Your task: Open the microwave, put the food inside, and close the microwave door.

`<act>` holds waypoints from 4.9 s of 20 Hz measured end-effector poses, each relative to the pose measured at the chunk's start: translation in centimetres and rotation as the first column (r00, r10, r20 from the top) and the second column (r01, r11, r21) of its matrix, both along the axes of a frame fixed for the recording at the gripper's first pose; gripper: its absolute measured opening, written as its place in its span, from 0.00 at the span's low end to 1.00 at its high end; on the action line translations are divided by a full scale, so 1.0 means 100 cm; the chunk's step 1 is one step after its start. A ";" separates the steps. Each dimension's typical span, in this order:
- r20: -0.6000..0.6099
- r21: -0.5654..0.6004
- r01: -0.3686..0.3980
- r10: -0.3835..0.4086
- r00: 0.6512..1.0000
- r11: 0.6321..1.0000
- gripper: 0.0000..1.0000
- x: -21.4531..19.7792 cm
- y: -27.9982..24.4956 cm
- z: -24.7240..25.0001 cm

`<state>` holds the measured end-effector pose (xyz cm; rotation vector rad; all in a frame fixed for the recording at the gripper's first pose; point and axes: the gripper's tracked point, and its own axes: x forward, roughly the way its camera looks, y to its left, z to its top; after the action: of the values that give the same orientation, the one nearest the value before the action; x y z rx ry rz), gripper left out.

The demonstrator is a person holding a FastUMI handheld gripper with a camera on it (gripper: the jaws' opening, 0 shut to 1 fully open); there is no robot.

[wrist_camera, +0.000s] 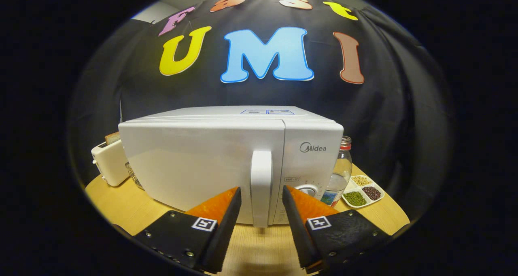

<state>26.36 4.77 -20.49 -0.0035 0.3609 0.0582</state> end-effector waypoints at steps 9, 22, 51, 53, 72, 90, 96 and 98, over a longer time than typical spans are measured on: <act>-0.039 0.046 0.044 -0.042 0.998 0.998 0.28 0.014 0.001 0.001; -0.016 -0.025 -0.024 0.023 1.000 0.999 0.10 -0.065 0.021 0.005; -0.108 0.049 -0.242 0.246 0.963 0.969 0.24 -0.247 0.163 0.010; -0.106 0.044 -0.259 0.262 0.959 0.965 0.24 -0.256 0.175 0.011; -0.104 0.103 -0.472 0.481 0.870 0.876 0.24 -0.311 0.292 0.025; 0.008 0.071 -0.436 0.437 0.900 0.897 0.97 -0.322 0.154 0.067; -0.121 0.047 -0.394 0.396 0.910 0.918 0.98 -0.321 0.116 0.010; -0.167 0.056 -0.388 0.392 0.905 0.920 0.98 -0.325 0.110 -0.008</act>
<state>-6.13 15.78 -21.28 -0.0504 0.5322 0.4634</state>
